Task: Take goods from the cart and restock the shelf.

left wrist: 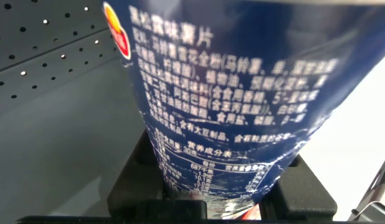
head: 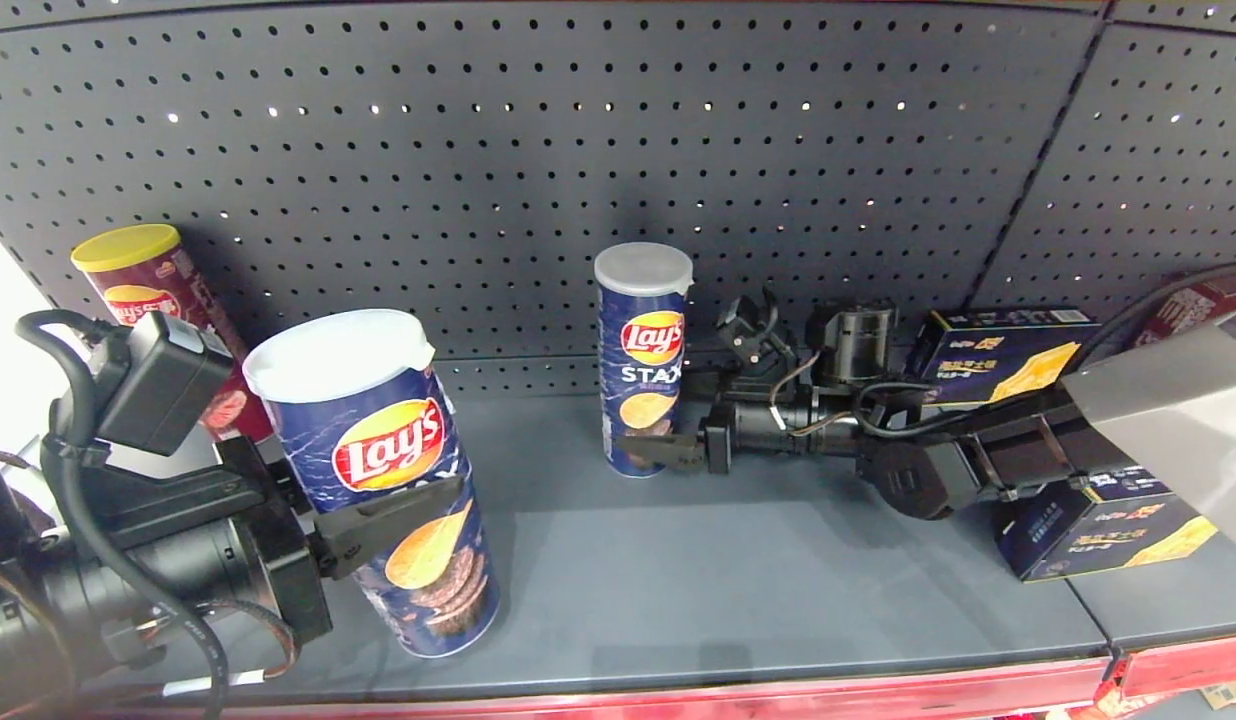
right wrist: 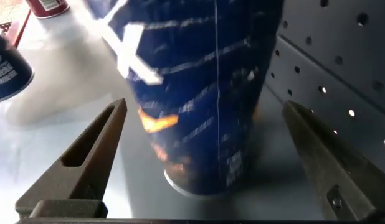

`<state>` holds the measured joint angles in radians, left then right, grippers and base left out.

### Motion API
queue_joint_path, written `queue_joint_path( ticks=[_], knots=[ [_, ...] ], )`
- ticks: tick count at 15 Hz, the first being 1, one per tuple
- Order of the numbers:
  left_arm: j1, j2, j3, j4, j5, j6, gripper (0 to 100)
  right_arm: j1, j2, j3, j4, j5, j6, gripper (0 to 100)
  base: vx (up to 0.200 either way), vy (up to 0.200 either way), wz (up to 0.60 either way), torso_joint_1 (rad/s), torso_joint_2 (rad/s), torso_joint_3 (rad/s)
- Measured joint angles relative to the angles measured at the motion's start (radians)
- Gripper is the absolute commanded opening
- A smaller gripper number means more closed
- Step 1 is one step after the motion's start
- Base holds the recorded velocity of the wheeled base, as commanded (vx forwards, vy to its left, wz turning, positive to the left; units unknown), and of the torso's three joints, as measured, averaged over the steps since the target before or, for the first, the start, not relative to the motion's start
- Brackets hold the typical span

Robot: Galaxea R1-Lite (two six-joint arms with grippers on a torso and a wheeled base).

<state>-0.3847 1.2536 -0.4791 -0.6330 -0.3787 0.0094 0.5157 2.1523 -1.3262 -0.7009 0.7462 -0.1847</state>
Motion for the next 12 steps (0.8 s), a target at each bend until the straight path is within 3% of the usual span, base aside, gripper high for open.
queue_joint_path(
  ticks=[5,6,12],
  knots=[
    [-0.001,0.000,0.003,0.000,0.000,0.000,0,0.010,0.040,-0.062,0.007,-0.008,0.001,100,0.000,0.000,0.00,0.000,0.00,0.000],
    [0.000,0.000,0.003,0.000,0.000,0.000,0,0.011,0.045,-0.069,0.006,-0.010,0.001,0,0.000,0.000,0.00,0.000,0.00,0.000],
    [-0.001,0.000,0.004,0.000,0.000,0.000,0,0.015,0.052,-0.075,0.006,-0.010,0.001,0,0.000,0.000,0.00,0.000,0.00,0.000]
  ],
)
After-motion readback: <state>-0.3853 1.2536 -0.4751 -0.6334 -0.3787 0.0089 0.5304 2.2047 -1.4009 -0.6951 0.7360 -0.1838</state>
